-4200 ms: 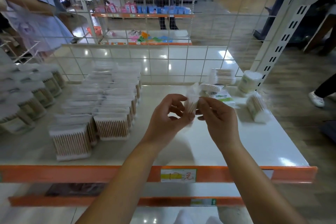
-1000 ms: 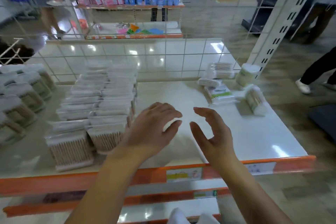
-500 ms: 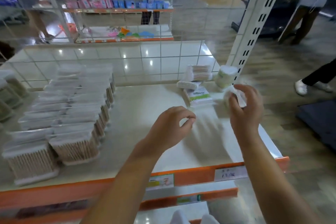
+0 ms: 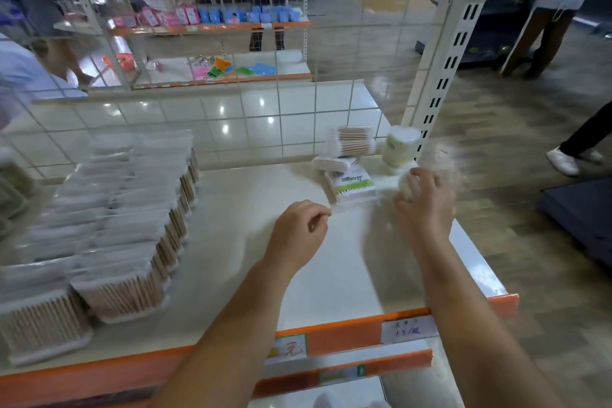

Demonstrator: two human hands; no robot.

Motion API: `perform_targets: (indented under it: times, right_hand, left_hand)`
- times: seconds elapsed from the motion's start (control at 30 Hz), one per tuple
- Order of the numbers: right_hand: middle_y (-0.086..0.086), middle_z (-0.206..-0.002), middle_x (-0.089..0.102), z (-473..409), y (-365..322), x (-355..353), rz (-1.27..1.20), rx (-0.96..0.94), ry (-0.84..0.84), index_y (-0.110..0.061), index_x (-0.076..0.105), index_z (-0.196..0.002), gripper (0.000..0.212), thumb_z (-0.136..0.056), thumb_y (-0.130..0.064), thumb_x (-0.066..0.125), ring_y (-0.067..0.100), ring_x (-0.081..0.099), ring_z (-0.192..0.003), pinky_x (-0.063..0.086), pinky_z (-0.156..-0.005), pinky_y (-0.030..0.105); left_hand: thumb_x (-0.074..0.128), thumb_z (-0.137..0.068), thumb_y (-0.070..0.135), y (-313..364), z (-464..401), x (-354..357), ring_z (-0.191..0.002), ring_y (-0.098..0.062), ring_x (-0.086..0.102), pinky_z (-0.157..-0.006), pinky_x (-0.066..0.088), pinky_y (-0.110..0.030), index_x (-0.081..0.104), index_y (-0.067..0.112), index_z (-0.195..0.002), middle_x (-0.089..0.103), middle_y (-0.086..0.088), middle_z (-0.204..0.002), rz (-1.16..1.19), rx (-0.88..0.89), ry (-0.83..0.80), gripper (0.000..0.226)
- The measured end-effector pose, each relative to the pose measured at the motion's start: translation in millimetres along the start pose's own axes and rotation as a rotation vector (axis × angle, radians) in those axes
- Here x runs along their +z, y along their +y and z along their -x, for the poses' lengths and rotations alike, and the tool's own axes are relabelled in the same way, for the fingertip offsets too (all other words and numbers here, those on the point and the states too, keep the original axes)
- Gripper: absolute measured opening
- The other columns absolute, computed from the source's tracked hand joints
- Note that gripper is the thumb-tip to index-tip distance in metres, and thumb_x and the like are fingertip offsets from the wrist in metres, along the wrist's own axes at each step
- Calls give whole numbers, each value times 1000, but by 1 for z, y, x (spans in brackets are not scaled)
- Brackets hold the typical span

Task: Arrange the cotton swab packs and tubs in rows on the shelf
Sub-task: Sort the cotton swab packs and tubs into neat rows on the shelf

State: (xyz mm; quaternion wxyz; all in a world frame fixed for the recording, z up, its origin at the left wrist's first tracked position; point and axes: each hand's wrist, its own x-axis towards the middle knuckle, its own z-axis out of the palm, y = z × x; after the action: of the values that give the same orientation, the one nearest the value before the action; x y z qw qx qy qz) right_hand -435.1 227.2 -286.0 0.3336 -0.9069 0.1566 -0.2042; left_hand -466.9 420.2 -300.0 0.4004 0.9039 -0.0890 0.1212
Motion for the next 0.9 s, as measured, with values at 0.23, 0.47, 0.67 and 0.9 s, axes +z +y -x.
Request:
perform_targets:
  times: [0.23,0.47,0.67,0.9]
  right_hand:
    - [16,-126,48,6,-3,-3,5,-11,-13,-12,52,-126,55,-72,-2,60,38,38,-114,34,-90,41]
    - [2,-113,58,17,-8,-12,-389,64,-22,-16,56,-120,51,-73,-2,64,21,53,-106,35,-80,21]
    - [9,-104,62,51,-37,-29,-1110,254,-271,-28,55,-111,47,-75,-1,69,17,63,-81,50,-60,22]
    - [22,-119,59,84,-58,-27,-1383,386,-507,-12,46,-127,63,-68,-12,68,35,64,-97,54,-76,39]
  left_hand:
    - [57,-85,4,-2,7,-3,-88,-16,55,-76,38,-16,70,7,-91,66,-2,-90,12,25,-37,14]
    - [57,-87,6,5,11,-10,-81,-7,56,-70,38,-6,71,7,-92,66,-3,-90,118,-55,-87,14]
    - [62,-87,12,26,9,-26,-82,-7,62,-74,48,-16,62,18,-110,67,2,-89,503,-254,-141,24]
    - [67,-76,36,47,30,-44,-88,-4,65,-77,53,-21,46,32,-123,66,7,-100,636,-228,-213,51]
